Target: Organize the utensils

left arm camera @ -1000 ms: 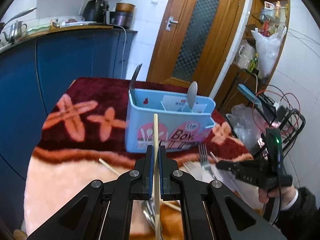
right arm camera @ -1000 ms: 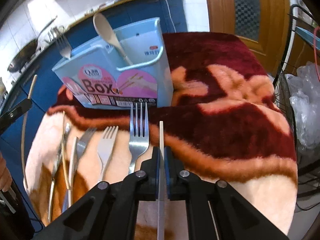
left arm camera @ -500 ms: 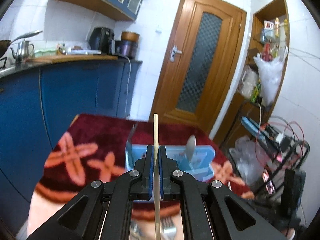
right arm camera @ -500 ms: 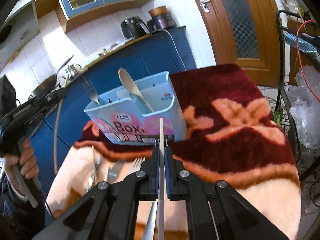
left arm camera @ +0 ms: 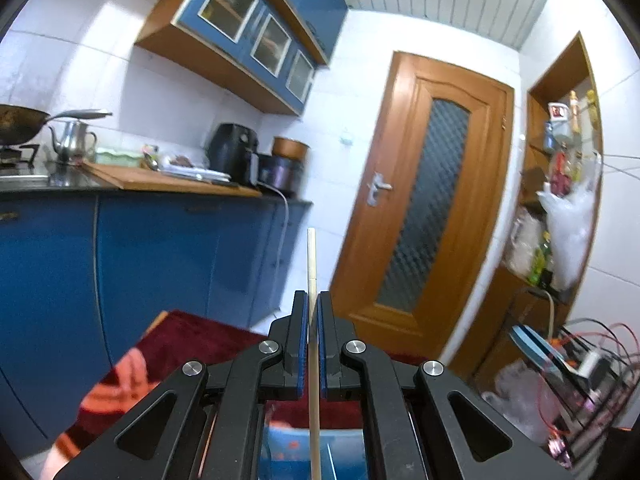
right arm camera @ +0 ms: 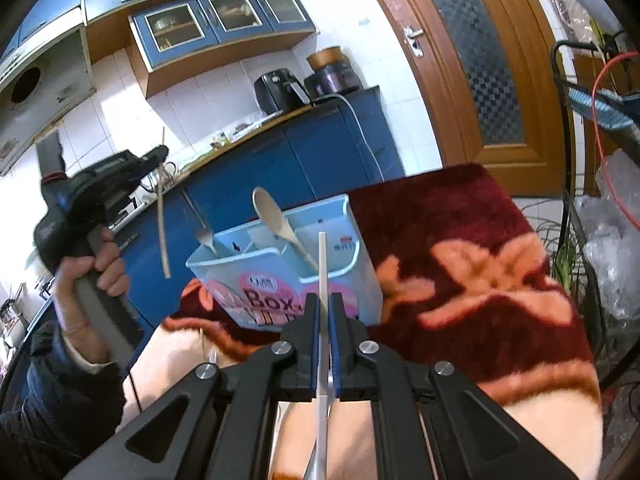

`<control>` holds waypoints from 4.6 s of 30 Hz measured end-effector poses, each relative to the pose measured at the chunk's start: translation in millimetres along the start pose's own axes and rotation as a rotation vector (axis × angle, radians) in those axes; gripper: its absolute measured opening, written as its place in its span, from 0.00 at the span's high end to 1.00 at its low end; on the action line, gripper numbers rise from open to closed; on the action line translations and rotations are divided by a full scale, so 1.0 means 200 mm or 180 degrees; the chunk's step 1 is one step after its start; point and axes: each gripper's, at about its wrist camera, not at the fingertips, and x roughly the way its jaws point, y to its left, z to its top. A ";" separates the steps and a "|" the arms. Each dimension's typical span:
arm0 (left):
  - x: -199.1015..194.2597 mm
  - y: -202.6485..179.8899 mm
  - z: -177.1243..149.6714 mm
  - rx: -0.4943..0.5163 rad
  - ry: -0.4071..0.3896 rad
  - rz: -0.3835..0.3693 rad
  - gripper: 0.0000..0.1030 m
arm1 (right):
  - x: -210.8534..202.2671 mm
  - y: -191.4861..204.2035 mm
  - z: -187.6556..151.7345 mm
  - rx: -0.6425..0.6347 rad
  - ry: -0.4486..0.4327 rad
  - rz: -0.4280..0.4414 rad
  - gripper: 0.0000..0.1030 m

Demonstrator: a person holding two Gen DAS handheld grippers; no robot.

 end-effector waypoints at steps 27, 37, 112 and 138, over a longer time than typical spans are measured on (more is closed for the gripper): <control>0.09 -0.02 -0.20 0.0299 -0.0387 0.0395 0.96 | 0.08 0.24 0.44 -0.0602 -0.0983 -0.0416 0.94; 0.07 0.00 -0.22 0.0286 -0.0188 0.0266 0.96 | 0.31 0.19 0.35 -0.0582 -0.0438 -0.0408 0.82; -0.07 0.32 -0.67 -0.0132 0.2426 0.0537 0.70 | 0.06 0.05 -0.25 0.0058 0.0674 -0.0487 0.45; -0.13 0.37 -0.63 -0.0595 0.2334 0.0049 0.96 | 0.15 0.06 -0.24 -0.0057 0.0843 -0.0516 0.45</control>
